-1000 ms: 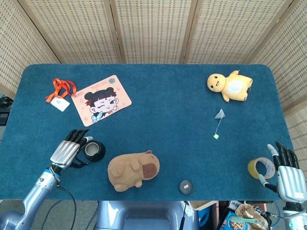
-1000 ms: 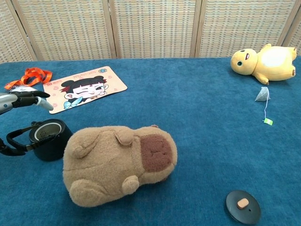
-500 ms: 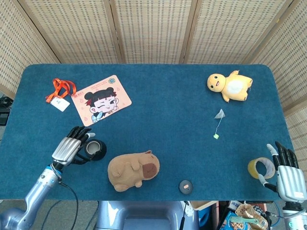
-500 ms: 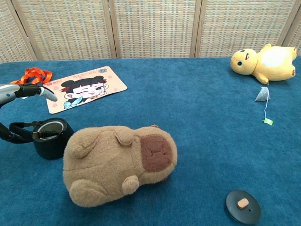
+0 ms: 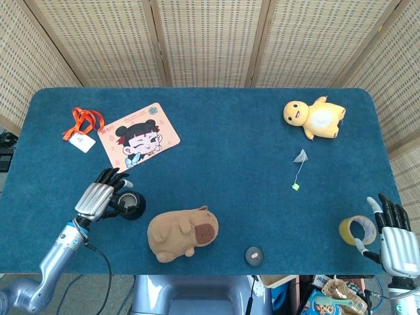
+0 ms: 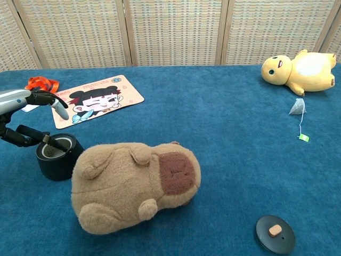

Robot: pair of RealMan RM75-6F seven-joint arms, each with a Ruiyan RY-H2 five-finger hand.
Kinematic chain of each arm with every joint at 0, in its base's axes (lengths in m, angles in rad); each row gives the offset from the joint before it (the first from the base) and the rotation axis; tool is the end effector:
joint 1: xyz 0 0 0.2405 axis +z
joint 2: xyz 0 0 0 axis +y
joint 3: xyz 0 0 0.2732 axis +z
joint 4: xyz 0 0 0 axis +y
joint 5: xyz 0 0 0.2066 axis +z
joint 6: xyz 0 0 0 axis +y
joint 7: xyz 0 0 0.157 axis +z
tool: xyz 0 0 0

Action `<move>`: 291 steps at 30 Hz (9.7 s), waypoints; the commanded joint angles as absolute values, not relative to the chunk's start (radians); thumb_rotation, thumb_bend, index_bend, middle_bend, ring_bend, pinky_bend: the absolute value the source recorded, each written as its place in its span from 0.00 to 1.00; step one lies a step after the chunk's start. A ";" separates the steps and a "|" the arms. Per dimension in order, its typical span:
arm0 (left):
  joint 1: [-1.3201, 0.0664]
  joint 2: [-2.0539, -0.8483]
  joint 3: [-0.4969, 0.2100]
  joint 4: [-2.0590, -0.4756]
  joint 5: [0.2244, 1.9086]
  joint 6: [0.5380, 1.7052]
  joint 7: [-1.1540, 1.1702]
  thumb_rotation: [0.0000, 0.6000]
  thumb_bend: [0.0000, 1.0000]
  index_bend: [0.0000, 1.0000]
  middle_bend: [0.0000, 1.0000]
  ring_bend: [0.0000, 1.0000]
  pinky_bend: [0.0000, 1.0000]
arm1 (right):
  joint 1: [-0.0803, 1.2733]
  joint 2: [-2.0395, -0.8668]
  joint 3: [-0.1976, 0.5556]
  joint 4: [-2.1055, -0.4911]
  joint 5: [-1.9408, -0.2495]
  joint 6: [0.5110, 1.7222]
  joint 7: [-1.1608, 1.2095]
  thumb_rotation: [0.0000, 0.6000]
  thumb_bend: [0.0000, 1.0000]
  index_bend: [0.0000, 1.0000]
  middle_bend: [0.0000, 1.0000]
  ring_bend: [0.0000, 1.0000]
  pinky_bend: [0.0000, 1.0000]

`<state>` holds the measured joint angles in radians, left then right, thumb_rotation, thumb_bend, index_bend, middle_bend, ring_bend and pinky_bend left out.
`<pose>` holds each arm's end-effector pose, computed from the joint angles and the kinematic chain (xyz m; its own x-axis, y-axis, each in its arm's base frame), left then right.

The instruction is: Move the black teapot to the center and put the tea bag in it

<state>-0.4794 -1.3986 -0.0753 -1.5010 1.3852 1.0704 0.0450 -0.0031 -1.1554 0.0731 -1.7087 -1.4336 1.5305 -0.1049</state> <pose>-0.2470 0.3043 0.0305 0.3434 0.2858 0.8946 0.9215 -0.2865 -0.2622 -0.3246 -0.1696 0.1628 0.3673 0.0179 0.9299 -0.9228 0.1320 0.3619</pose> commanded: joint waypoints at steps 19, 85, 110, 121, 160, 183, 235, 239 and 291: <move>-0.495 -1.427 -0.093 -1.487 1.346 1.054 0.001 1.00 0.47 0.76 0.32 0.17 0.00 | -0.003 -1.154 0.078 -1.719 -1.421 1.525 -0.118 1.00 0.38 0.00 0.02 0.00 0.02; -0.903 -1.487 -0.289 -1.256 1.452 0.925 -0.052 1.00 0.47 0.78 0.38 0.22 0.00 | -0.005 -1.145 0.063 -1.755 -1.445 1.522 -0.147 1.00 0.38 0.00 0.02 0.00 0.02; -1.199 -1.753 -0.373 -1.055 1.310 0.770 0.065 1.00 0.47 0.78 0.38 0.22 0.00 | -0.011 -1.141 0.052 -1.772 -1.442 1.519 -0.156 1.00 0.38 0.00 0.03 0.00 0.02; -1.266 -1.850 -0.372 -0.966 1.280 0.756 0.079 1.00 0.47 0.78 0.38 0.22 0.00 | -0.022 -1.133 0.047 -1.778 -1.440 1.529 -0.158 1.00 0.38 0.00 0.03 0.00 0.02; -1.323 -2.001 -0.284 -0.777 1.346 0.771 0.035 1.00 0.48 0.75 0.34 0.20 0.00 | -0.043 -1.131 0.043 -1.784 -1.421 1.535 -0.163 1.00 0.38 0.00 0.03 0.00 0.02; -1.310 -1.985 -0.279 -0.814 1.324 0.757 0.096 1.00 0.47 0.55 0.25 0.14 0.00 | -0.046 -1.128 0.044 -1.788 -1.417 1.532 -0.165 1.00 0.38 0.00 0.03 0.00 0.02; -1.300 -1.986 -0.326 -0.772 1.202 0.705 0.206 1.00 0.47 0.10 0.00 0.00 0.00 | -0.048 -1.127 0.046 -1.789 -1.396 1.520 -0.169 1.00 0.38 0.00 0.03 0.00 0.03; -1.304 -1.989 -0.335 -0.772 1.175 0.693 0.238 1.00 0.46 0.02 0.00 0.00 0.00 | -0.047 -1.128 0.046 -1.789 -1.393 1.518 -0.171 1.00 0.38 0.00 0.03 0.00 0.03; -0.478 -1.173 0.040 -1.721 1.466 1.425 0.172 1.00 0.48 0.09 0.00 0.00 0.00 | 0.120 -1.118 0.106 -1.757 -1.483 1.393 -0.118 1.00 0.38 0.05 0.11 0.00 0.07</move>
